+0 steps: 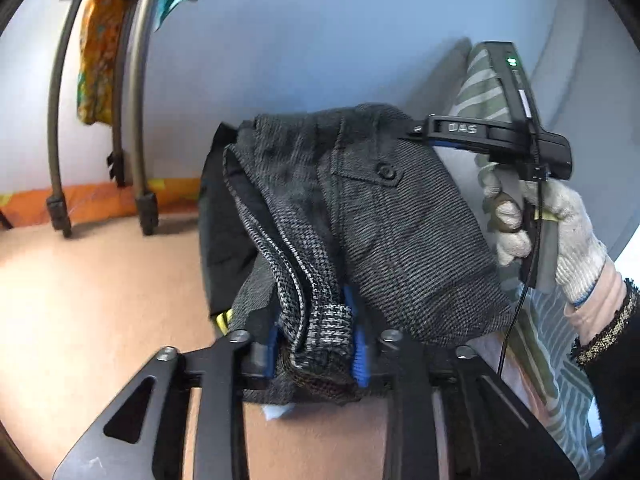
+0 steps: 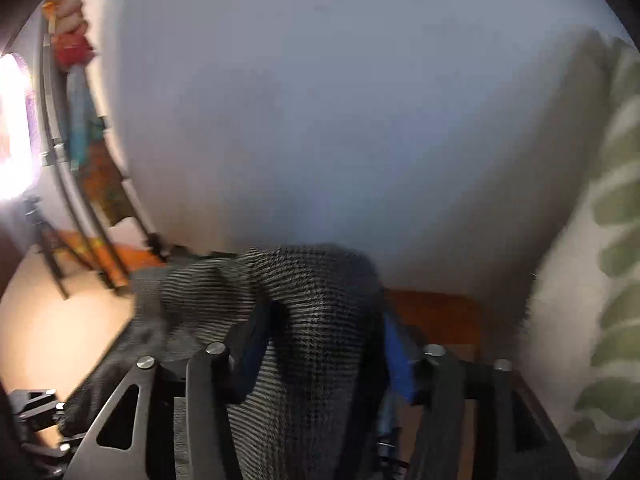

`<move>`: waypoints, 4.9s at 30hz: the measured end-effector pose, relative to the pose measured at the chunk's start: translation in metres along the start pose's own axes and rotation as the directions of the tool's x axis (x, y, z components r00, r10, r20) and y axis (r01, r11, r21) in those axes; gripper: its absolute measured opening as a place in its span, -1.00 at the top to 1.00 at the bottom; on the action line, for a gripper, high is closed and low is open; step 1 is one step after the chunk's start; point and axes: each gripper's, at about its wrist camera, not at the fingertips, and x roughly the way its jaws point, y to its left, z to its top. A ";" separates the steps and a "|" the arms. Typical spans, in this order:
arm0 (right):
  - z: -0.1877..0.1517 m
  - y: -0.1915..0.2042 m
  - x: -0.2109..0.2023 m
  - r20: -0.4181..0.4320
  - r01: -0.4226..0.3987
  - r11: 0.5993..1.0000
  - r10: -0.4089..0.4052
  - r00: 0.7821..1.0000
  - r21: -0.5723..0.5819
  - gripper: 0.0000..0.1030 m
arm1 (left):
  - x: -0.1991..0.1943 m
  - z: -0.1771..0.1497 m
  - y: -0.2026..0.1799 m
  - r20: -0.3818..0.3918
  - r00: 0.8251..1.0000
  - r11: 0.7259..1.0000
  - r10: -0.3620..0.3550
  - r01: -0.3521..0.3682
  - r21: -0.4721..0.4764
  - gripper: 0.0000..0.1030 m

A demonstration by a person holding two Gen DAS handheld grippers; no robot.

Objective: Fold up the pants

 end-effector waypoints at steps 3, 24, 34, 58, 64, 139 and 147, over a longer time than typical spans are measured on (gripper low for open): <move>-0.004 0.011 -0.015 0.042 0.068 0.996 -0.066 0.997 -0.052 -0.16 | -0.007 -0.004 0.013 -0.003 0.999 0.999 0.037 -0.037 -0.012 -0.03; -0.036 0.024 -0.033 0.095 -0.148 0.989 0.150 0.984 -0.021 -0.11 | -0.048 -0.012 0.014 -0.005 0.997 0.996 0.074 -0.074 0.056 -0.03; -0.048 -0.007 0.045 0.003 -0.096 0.994 0.096 0.995 0.052 -0.05 | -0.031 -0.003 0.025 -0.005 0.996 0.995 0.086 -0.086 0.047 -0.03; -0.092 0.025 -0.140 0.122 -0.083 0.989 0.067 0.990 0.125 -0.20 | -0.124 0.000 -0.012 0.065 0.990 0.984 0.126 -0.133 0.121 -0.14; -0.124 0.045 -0.198 0.153 -0.079 0.980 0.051 0.987 0.184 -0.35 | -0.158 -0.005 -0.017 0.074 0.989 0.981 0.130 -0.139 0.131 -0.14; -0.267 0.167 -0.366 0.243 0.133 0.964 -0.189 0.951 0.230 -0.99 | -0.285 -0.116 -0.071 0.150 0.972 0.971 0.183 -0.203 0.130 -0.99; -0.267 0.169 -0.365 0.241 0.133 0.965 -0.187 0.952 0.224 -0.99 | -0.288 -0.116 -0.068 0.148 0.972 0.972 0.185 -0.203 0.120 -0.99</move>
